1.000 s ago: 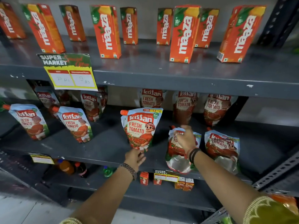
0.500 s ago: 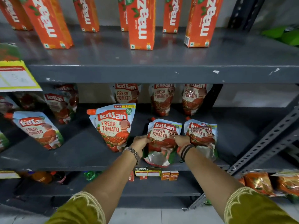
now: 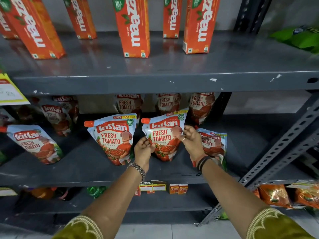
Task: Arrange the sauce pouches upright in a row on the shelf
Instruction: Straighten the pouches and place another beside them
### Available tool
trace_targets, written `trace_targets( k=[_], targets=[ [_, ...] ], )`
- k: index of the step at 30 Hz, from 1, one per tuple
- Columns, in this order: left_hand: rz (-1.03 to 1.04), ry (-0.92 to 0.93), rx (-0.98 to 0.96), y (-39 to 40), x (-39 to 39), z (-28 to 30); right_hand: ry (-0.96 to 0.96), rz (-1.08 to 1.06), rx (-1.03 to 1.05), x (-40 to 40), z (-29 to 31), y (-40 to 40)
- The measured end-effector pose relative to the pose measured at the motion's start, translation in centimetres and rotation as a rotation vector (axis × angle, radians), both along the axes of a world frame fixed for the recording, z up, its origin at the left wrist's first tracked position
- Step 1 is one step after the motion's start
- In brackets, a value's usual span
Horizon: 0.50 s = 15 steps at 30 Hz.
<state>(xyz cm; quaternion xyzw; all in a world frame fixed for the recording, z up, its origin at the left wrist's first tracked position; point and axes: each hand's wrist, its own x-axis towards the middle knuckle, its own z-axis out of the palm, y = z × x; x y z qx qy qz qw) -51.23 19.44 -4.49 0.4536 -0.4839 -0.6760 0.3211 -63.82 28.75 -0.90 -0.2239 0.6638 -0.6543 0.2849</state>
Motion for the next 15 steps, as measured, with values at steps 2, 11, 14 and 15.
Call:
trace_targets(
  k=[2, 11, 14, 15],
  targets=[
    [0.061, -0.068, -0.006, 0.4, -0.2, 0.4, 0.046, 0.018, 0.039, -0.7, 0.8, 0.4],
    [-0.242, -0.125, 0.474, 7.1, -2.3, 0.4, 0.108, -0.371, 0.373, -7.1, -0.7, 6.4],
    [-0.356, -0.136, 0.409, 8.5, -5.1, 0.5, 0.032, -0.434, 0.481, -13.4, -8.3, 7.6],
    [-0.386, -0.146, 0.384, 8.7, -6.1, 0.5, -0.004, -0.444, 0.521, -14.7, -10.3, 7.9]
  ],
)
